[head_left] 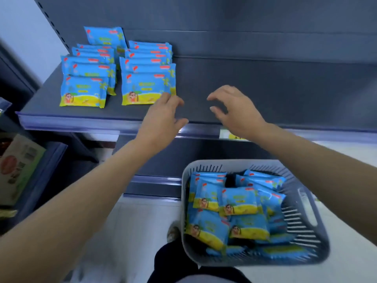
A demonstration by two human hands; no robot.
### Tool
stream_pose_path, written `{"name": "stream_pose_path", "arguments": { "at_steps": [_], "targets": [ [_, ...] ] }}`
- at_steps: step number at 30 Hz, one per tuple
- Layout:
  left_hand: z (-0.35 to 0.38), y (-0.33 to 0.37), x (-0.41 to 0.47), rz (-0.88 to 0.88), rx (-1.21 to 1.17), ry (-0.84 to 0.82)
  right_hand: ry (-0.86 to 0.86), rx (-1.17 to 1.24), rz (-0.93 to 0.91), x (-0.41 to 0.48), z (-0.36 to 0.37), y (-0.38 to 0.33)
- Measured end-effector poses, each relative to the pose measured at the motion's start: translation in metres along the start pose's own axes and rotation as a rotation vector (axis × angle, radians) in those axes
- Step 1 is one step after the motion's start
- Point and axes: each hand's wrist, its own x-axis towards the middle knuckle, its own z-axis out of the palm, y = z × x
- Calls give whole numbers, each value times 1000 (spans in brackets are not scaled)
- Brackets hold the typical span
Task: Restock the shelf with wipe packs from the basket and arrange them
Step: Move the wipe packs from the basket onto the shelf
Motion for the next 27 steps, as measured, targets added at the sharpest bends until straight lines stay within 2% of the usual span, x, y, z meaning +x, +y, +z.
{"name": "stream_pose_path", "arguments": {
  "at_steps": [2, 5, 10, 14, 18, 22, 27],
  "targets": [
    [23, 20, -19, 31, -79, -100, -36, -6, 29, -41, 0, 10],
    [61, 43, -47, 81, -73, -288, -131, -8, 84, -99, 6, 30],
    [119, 59, -87, 2, 16, -597, -491, -98, 209, -171, 26, 71],
    [147, 56, -114, -58, 75, -750, -707, -140, 254, -197, 45, 90],
    [163, 48, -130, -109, 181, -808, -842, -176, 258, -210, 67, 98],
    [168, 40, -136, -156, 283, -761, -931, -212, 259, -212, 87, 99],
    [170, 31, -131, -197, 301, -683, -866, -355, 203, -211, 102, 94]
  ]
}}
